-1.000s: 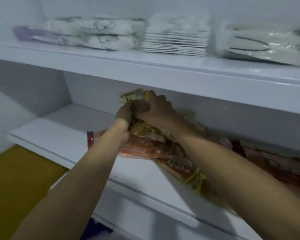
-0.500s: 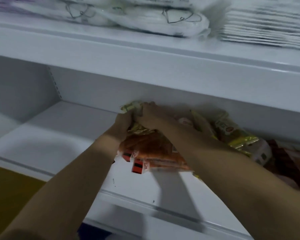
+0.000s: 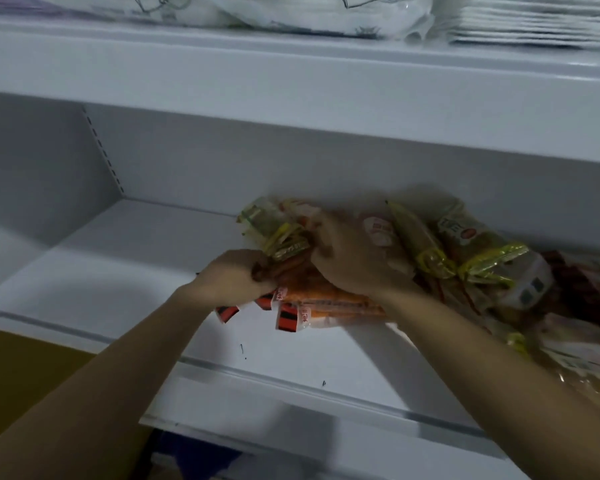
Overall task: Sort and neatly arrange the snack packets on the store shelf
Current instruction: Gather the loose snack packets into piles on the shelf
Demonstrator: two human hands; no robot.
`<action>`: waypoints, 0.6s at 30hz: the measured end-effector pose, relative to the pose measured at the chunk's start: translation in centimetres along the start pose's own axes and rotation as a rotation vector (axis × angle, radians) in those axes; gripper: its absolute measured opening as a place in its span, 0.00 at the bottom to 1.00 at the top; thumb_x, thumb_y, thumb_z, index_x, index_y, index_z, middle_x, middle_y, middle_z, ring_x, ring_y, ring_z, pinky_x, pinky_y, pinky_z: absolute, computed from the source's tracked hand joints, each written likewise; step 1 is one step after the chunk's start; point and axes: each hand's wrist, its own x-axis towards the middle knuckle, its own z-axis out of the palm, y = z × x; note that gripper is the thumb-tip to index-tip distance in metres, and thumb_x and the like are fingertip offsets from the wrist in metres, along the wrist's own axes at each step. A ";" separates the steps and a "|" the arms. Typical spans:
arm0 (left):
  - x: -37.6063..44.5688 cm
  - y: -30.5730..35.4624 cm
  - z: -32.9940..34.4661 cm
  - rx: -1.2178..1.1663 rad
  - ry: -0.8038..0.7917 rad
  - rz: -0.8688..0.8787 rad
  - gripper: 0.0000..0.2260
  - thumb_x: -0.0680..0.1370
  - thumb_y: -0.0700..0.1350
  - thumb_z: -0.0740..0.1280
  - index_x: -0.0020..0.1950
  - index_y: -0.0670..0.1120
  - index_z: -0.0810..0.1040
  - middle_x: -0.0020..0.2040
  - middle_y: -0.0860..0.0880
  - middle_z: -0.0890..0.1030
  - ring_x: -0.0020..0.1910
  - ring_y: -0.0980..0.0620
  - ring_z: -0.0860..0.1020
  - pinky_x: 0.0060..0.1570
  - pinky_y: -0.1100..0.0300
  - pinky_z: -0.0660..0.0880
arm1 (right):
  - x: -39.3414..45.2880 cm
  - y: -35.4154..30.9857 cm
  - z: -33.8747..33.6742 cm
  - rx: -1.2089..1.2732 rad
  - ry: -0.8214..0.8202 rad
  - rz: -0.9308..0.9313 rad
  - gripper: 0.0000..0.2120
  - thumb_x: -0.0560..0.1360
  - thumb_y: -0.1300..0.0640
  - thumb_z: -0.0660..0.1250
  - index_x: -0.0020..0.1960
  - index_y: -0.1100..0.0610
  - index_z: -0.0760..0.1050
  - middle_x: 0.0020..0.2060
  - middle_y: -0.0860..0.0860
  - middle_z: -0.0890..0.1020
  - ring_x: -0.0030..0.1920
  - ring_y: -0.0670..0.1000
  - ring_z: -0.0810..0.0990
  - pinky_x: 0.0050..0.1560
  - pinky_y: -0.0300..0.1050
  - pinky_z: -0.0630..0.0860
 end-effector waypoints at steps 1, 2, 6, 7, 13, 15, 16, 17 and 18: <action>0.4 -0.1 0.4 0.012 -0.016 0.030 0.13 0.75 0.64 0.67 0.52 0.57 0.74 0.48 0.57 0.79 0.49 0.52 0.79 0.48 0.57 0.76 | -1.5 -0.1 -0.2 -0.029 -0.051 -0.016 0.17 0.70 0.48 0.67 0.58 0.46 0.71 0.59 0.47 0.73 0.62 0.53 0.71 0.66 0.57 0.70; 0.9 -0.3 0.8 0.017 -0.028 0.045 0.17 0.74 0.64 0.68 0.57 0.58 0.71 0.51 0.57 0.77 0.51 0.51 0.78 0.50 0.55 0.77 | -2.6 -0.2 -0.4 -0.068 -0.129 -0.026 0.19 0.69 0.46 0.70 0.57 0.46 0.71 0.58 0.45 0.71 0.62 0.52 0.70 0.65 0.56 0.69; 1.5 -0.6 2.0 0.172 0.015 -0.010 0.27 0.72 0.63 0.65 0.66 0.51 0.67 0.52 0.51 0.77 0.47 0.48 0.77 0.48 0.52 0.78 | -4.3 1.2 0.2 -0.315 -0.439 -0.075 0.38 0.67 0.31 0.71 0.72 0.43 0.64 0.70 0.49 0.67 0.71 0.56 0.64 0.70 0.59 0.63; 1.5 -0.6 1.9 0.225 0.029 -0.010 0.24 0.73 0.59 0.66 0.64 0.50 0.68 0.51 0.49 0.77 0.45 0.49 0.77 0.45 0.53 0.78 | -4.3 1.3 0.3 -0.350 -0.459 -0.081 0.38 0.69 0.32 0.70 0.74 0.43 0.63 0.72 0.50 0.67 0.72 0.57 0.65 0.71 0.59 0.64; -1.7 -0.5 -2.1 0.007 -0.046 -0.132 0.05 0.76 0.52 0.67 0.49 0.52 0.78 0.47 0.50 0.82 0.44 0.51 0.80 0.47 0.55 0.78 | -3.4 0.3 -1.5 -0.247 -0.308 -0.105 0.18 0.80 0.53 0.61 0.69 0.43 0.72 0.62 0.49 0.81 0.60 0.55 0.80 0.57 0.51 0.77; -4.0 -0.5 -3.2 -0.280 0.033 -0.199 0.08 0.78 0.45 0.67 0.56 0.52 0.81 0.48 0.49 0.84 0.46 0.49 0.82 0.49 0.54 0.79 | -3.4 -0.2 -2.3 -0.249 -0.217 -0.072 0.18 0.82 0.56 0.61 0.70 0.43 0.72 0.63 0.48 0.81 0.61 0.54 0.79 0.59 0.49 0.75; -5.1 -0.5 -3.5 -0.477 0.075 -0.224 0.11 0.79 0.40 0.66 0.59 0.51 0.80 0.49 0.47 0.85 0.45 0.47 0.84 0.47 0.53 0.80 | -3.3 -0.4 -2.7 -0.217 -0.183 -0.050 0.18 0.82 0.55 0.62 0.71 0.43 0.72 0.62 0.47 0.81 0.61 0.53 0.80 0.59 0.48 0.74; -6.1 -0.2 -3.7 -0.682 0.111 -0.243 0.14 0.79 0.36 0.64 0.60 0.49 0.79 0.50 0.44 0.85 0.44 0.45 0.84 0.44 0.52 0.81 | -3.1 -0.6 -3.2 -0.174 -0.137 -0.037 0.18 0.82 0.55 0.63 0.71 0.45 0.72 0.60 0.47 0.82 0.59 0.52 0.80 0.59 0.47 0.74; -6.9 0.3 -3.8 -0.881 0.139 -0.251 0.15 0.80 0.34 0.62 0.61 0.49 0.78 0.51 0.42 0.85 0.44 0.45 0.85 0.42 0.53 0.83 | -2.8 -0.8 -3.7 -0.122 -0.077 -0.036 0.17 0.82 0.54 0.64 0.71 0.46 0.73 0.59 0.48 0.83 0.58 0.52 0.81 0.59 0.47 0.75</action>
